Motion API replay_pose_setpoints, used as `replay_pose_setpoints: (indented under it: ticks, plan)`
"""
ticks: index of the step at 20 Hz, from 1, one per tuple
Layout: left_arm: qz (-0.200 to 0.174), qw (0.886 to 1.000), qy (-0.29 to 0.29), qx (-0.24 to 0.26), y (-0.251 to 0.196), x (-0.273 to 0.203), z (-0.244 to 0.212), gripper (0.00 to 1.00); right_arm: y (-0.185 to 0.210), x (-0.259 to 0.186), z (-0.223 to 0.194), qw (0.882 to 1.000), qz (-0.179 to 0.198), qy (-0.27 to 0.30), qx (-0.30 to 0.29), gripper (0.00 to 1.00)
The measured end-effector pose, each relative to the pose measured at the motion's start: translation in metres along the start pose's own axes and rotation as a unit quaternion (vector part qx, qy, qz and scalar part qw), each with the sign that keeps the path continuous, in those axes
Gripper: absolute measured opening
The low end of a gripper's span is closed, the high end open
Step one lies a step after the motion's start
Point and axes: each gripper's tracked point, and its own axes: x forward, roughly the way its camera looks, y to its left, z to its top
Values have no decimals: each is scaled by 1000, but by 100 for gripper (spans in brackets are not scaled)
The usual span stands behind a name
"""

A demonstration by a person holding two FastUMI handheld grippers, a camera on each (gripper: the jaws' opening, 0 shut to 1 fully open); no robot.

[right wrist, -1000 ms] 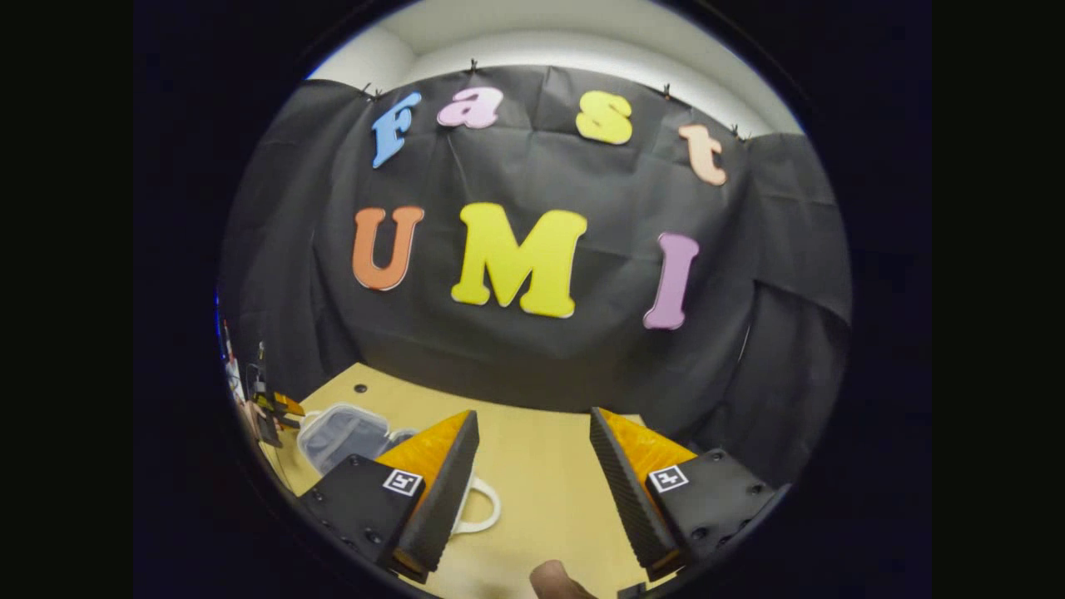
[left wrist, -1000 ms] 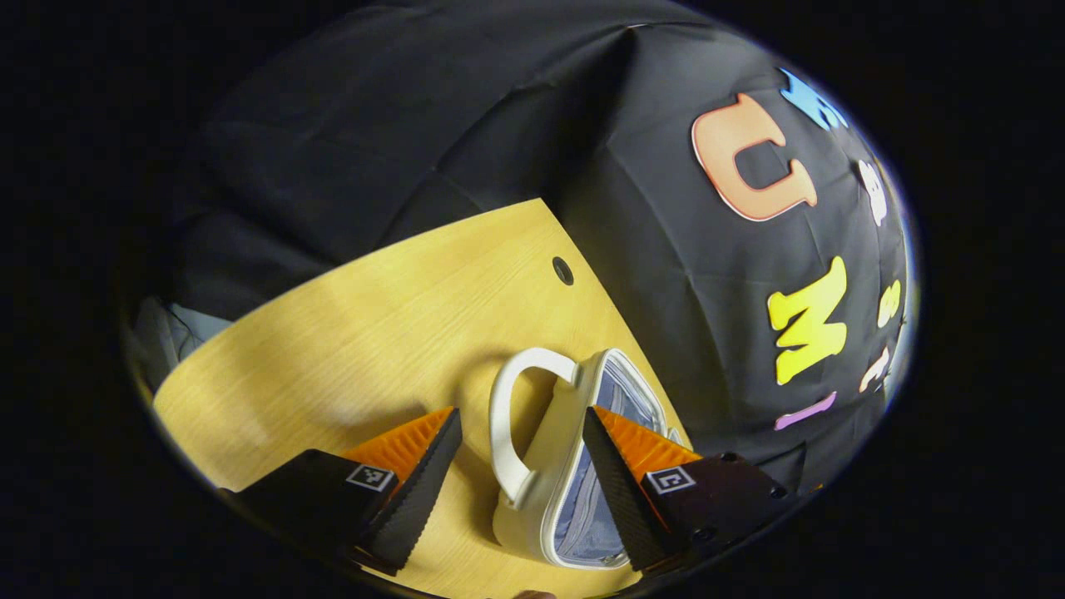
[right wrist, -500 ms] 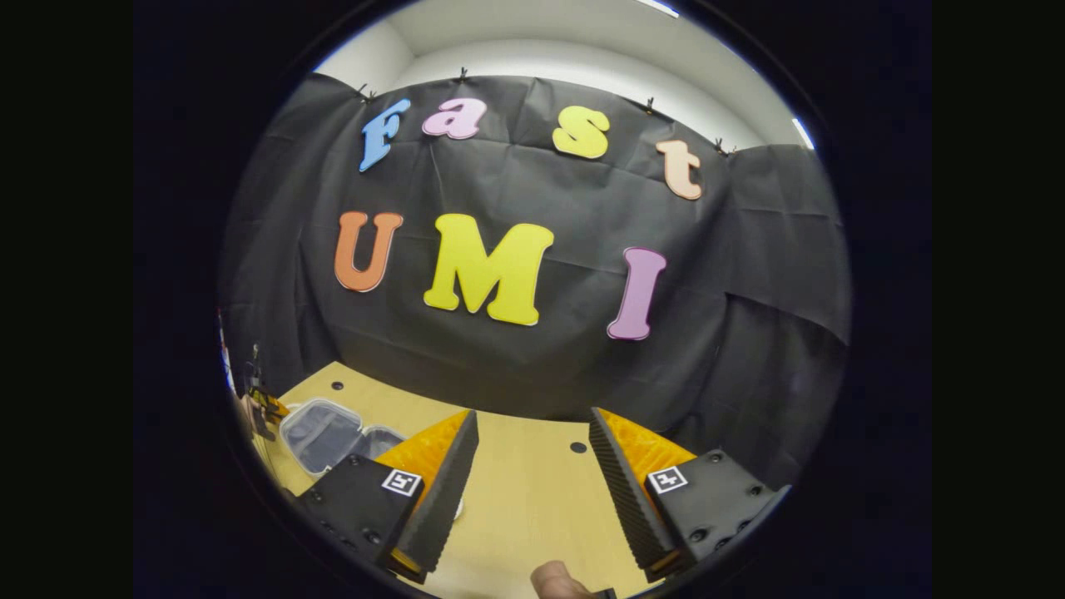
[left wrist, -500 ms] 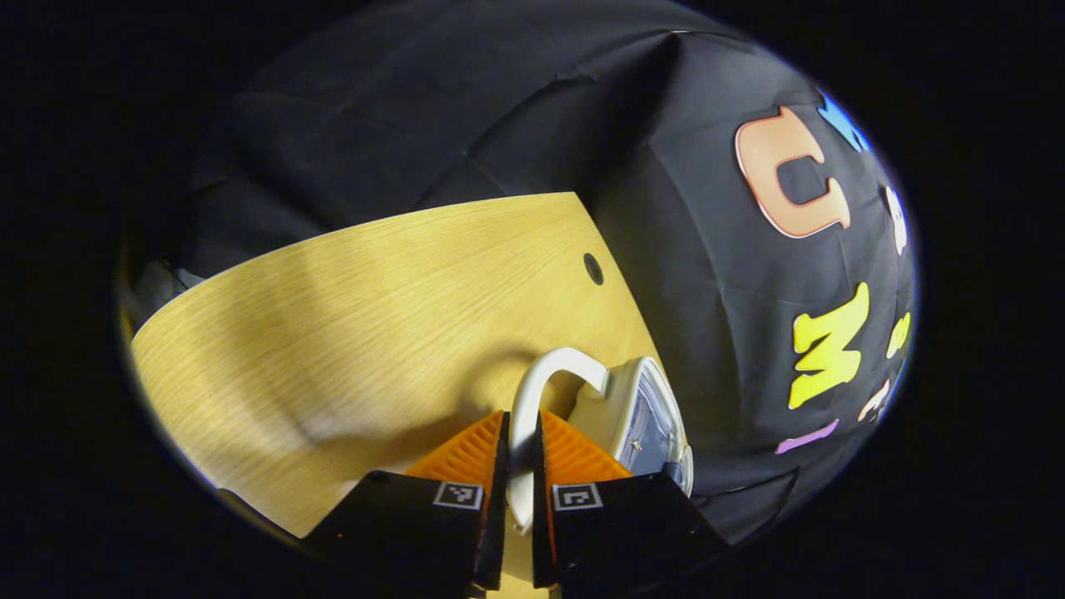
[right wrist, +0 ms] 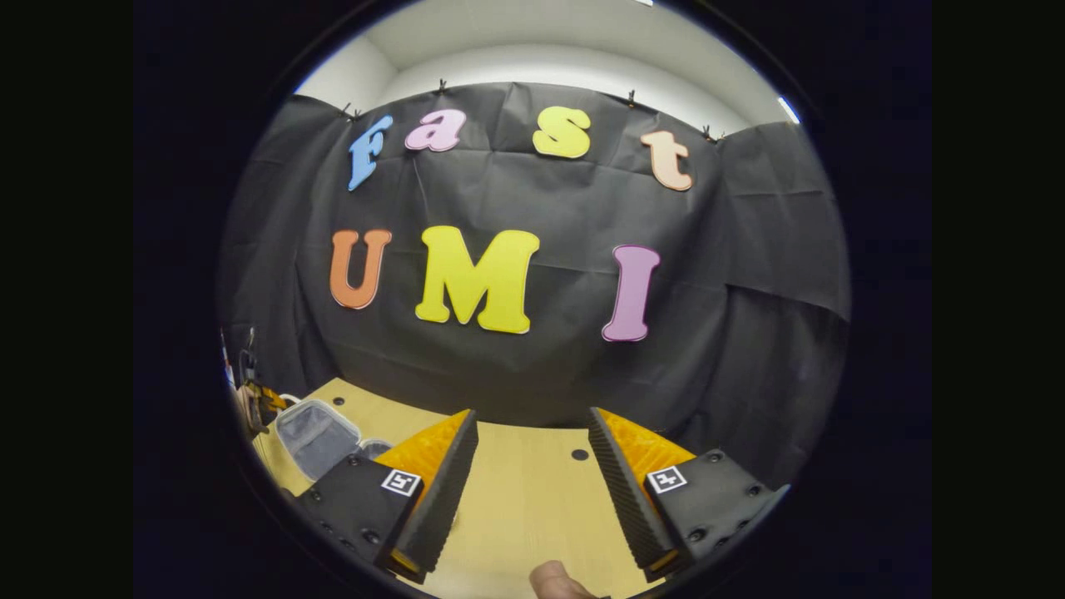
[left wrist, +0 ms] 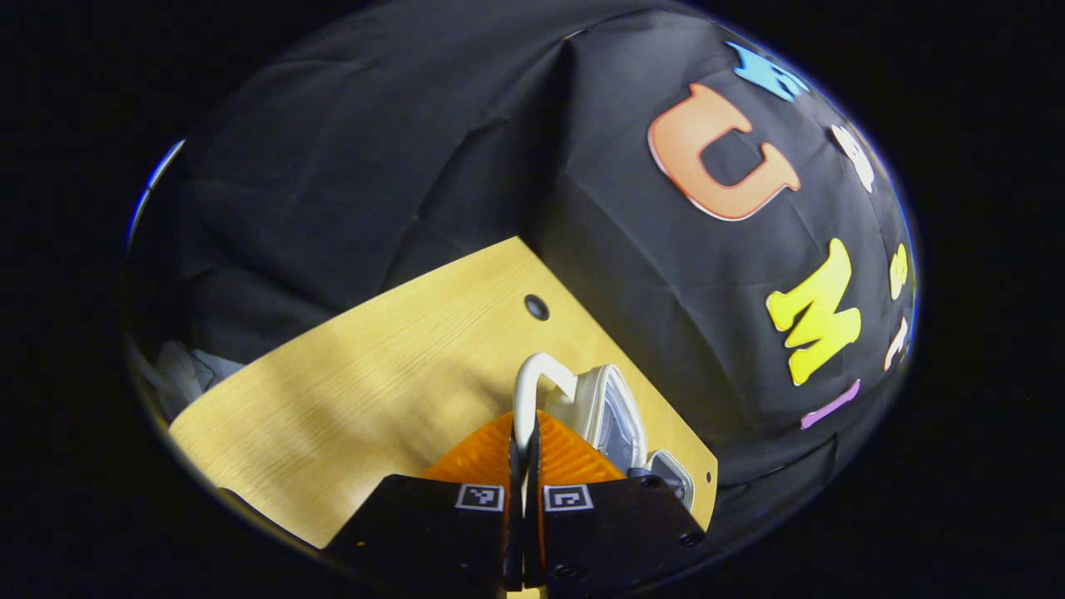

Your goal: First open the suitcase, pack the skin care products into it, and then close the suitcase.

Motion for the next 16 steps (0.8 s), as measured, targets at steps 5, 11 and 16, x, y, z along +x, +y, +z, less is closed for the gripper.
replay_pose_setpoints:
  ticks: [5, 11, 16]
  plan:
    - [-39, 996, -51, 68, -94, -42, 17, 3, -13, 10, 2, 999, 28, -5, 18, 80]
    - [-116, 979, -85, 142, -221, -78, -21, 4, -27, 18, -6, 998, 59, 2, 21, 80]
    - [-160, 974, -59, 150, -286, -81, -78, 3, -38, 20, -17, 997, 72, 18, 20, 80]
